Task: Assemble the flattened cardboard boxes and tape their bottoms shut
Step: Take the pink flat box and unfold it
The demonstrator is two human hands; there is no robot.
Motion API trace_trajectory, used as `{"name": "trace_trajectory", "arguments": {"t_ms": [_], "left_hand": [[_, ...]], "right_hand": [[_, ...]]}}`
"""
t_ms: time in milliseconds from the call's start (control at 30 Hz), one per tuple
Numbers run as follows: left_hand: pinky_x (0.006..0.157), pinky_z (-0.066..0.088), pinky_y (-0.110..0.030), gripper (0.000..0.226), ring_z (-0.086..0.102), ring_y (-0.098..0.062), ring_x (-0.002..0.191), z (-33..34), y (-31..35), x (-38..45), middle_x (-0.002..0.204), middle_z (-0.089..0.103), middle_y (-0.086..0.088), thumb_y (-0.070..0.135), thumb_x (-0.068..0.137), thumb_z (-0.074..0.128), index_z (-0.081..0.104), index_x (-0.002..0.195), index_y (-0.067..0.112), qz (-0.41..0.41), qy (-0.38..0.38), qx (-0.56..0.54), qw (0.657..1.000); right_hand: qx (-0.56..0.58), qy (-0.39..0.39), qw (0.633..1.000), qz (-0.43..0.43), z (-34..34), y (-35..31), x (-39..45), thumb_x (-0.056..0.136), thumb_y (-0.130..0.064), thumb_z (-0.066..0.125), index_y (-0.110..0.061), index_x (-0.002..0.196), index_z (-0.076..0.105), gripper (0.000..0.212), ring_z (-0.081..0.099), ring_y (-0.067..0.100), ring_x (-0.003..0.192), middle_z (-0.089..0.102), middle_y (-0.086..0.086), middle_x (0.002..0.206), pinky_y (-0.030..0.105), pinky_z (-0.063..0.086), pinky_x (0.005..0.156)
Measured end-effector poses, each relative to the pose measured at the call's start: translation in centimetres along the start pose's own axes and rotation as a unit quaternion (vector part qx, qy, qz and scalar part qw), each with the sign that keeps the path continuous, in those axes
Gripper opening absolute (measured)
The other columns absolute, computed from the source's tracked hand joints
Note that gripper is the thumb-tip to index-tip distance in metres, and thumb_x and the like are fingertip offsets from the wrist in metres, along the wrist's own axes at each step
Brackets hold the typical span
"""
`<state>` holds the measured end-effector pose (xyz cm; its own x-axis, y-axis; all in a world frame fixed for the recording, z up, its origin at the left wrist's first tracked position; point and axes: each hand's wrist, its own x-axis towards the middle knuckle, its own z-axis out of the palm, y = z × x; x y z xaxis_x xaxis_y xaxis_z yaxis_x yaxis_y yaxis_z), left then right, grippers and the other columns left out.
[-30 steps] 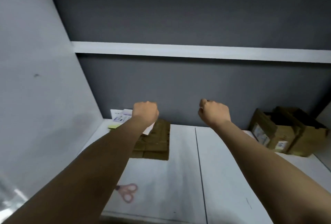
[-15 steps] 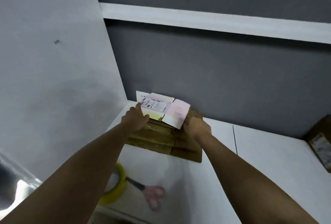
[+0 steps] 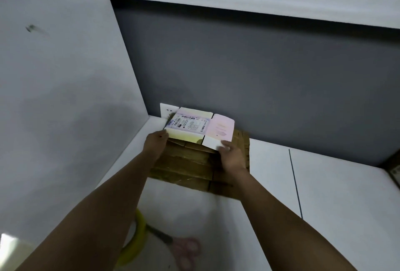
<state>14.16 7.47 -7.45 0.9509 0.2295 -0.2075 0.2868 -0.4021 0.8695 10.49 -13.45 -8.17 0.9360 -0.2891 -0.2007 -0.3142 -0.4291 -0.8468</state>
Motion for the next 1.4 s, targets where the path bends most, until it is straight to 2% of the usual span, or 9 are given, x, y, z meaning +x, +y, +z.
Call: {"name": "trace_trajectory", "arguments": {"t_ms": [133, 267, 367, 600, 733, 867, 1067, 1233, 1400], "left_hand": [[0.099, 0.046, -0.046, 0.037, 0.059, -0.033, 0.107, -0.7, 0.9, -3.8, 0.119, 0.063, -0.014, 0.034, 0.097, 0.051, 0.061, 0.118, 0.004, -0.022, 0.080, -0.101, 0.991], [0.091, 0.052, -0.043, 0.026, 0.061, -0.032, 0.102, -0.2, 1.9, -8.6, 0.117, 0.062, -0.015, 0.016, 0.091, 0.062, 0.059, 0.113, 0.002, -0.059, 0.054, -0.218, 0.973], [0.080, 0.054, -0.035, 0.022, 0.061, -0.032, 0.106, 0.8, 3.3, -12.9, 0.119, 0.057, -0.017, -0.003, 0.088, 0.059, 0.054, 0.109, 0.001, -0.095, -0.004, -0.312, 0.945], [0.076, 0.049, -0.027, 0.050, 0.055, -0.020, 0.102, 3.5, 3.2, -23.2, 0.121, 0.057, -0.004, -0.004, 0.092, 0.053, 0.049, 0.136, 0.017, -0.042, -0.219, -0.256, 0.940], [0.074, 0.049, -0.021, 0.055, 0.056, -0.012, 0.106, 4.3, 1.9, -27.8, 0.133, 0.056, 0.003, 0.005, 0.093, 0.056, 0.044, 0.141, 0.030, 0.027, -0.242, -0.174, 0.954], [0.044, 0.043, -0.007, 0.054, 0.054, -0.018, 0.107, 4.3, 1.2, -31.0, 0.129, 0.052, 0.006, 0.009, 0.094, 0.056, 0.041, 0.140, 0.032, 0.059, -0.238, -0.116, 0.962], [0.071, 0.053, -0.013, 0.052, 0.050, -0.016, 0.116, 5.5, 0.1, -32.0, 0.132, 0.047, 0.004, 0.007, 0.094, 0.054, 0.041, 0.141, 0.026, 0.090, -0.207, -0.117, 0.967], [0.095, 0.049, -0.033, 0.049, 0.048, -0.021, 0.123, 6.1, 0.2, -32.0, 0.137, 0.046, -0.002, 0.005, 0.095, 0.052, 0.044, 0.141, 0.021, 0.048, -0.192, -0.187, 0.962], [0.097, 0.048, -0.037, 0.046, 0.048, -0.024, 0.125, 5.8, 0.3, -32.4, 0.136, 0.046, -0.003, 0.005, 0.094, 0.053, 0.048, 0.137, 0.021, 0.001, -0.226, -0.251, 0.941]], "right_hand": [[0.213, 0.073, 0.973, 0.051, -1.1, -0.4, -2.0, 0.095, -0.011, 0.056, -0.018, 0.108, 0.062, 0.016, 0.061, 0.027, 0.101, 0.061, 0.010, 0.125, 0.026, 0.050, 0.074], [0.381, 0.029, 0.918, 0.101, -5.1, -0.2, -6.6, 0.093, 0.006, 0.052, -0.009, 0.116, 0.061, 0.029, 0.058, 0.027, 0.102, 0.054, 0.008, 0.123, 0.027, 0.057, 0.072], [0.383, 0.008, 0.919, 0.092, -9.5, 1.3, -10.6, 0.091, 0.011, 0.051, -0.012, 0.119, 0.062, 0.037, 0.057, 0.030, 0.110, 0.053, 0.009, 0.127, 0.026, 0.059, 0.070], [0.352, -0.027, 0.935, 0.034, -19.4, 7.3, -19.7, 0.096, 0.004, 0.047, -0.018, 0.132, 0.055, 0.044, 0.063, 0.019, 0.084, 0.062, 0.006, 0.116, 0.025, 0.056, 0.076], [0.285, -0.067, 0.956, -0.016, -22.5, 10.8, -23.8, 0.092, -0.001, 0.057, -0.028, 0.132, 0.054, 0.048, 0.062, 0.014, 0.105, 0.060, -0.004, 0.129, 0.027, 0.052, 0.085], [0.221, -0.059, 0.972, -0.052, -23.2, 13.4, -26.7, 0.085, -0.005, 0.069, -0.032, 0.135, 0.051, 0.060, 0.056, 0.007, 0.117, 0.058, -0.012, 0.132, 0.025, 0.050, 0.093], [0.109, -0.011, 0.989, -0.098, -22.5, 13.9, -27.4, 0.087, -0.019, 0.069, -0.031, 0.141, 0.043, 0.061, 0.055, 0.009, 0.120, 0.047, -0.016, 0.140, 0.011, 0.045, 0.094], [0.062, -0.003, 0.994, -0.086, -21.3, 14.5, -27.3, 0.091, -0.030, 0.064, -0.034, 0.144, 0.036, 0.061, 0.047, 0.011, 0.128, 0.040, -0.014, 0.146, 0.031, 0.038, 0.108], [0.103, 0.017, 0.992, -0.078, -20.0, 14.1, -27.2, 0.099, -0.025, 0.048, -0.040, 0.136, 0.036, 0.042, 0.044, 0.013, 0.129, 0.038, -0.010, 0.146, 0.042, 0.040, 0.108]]}}
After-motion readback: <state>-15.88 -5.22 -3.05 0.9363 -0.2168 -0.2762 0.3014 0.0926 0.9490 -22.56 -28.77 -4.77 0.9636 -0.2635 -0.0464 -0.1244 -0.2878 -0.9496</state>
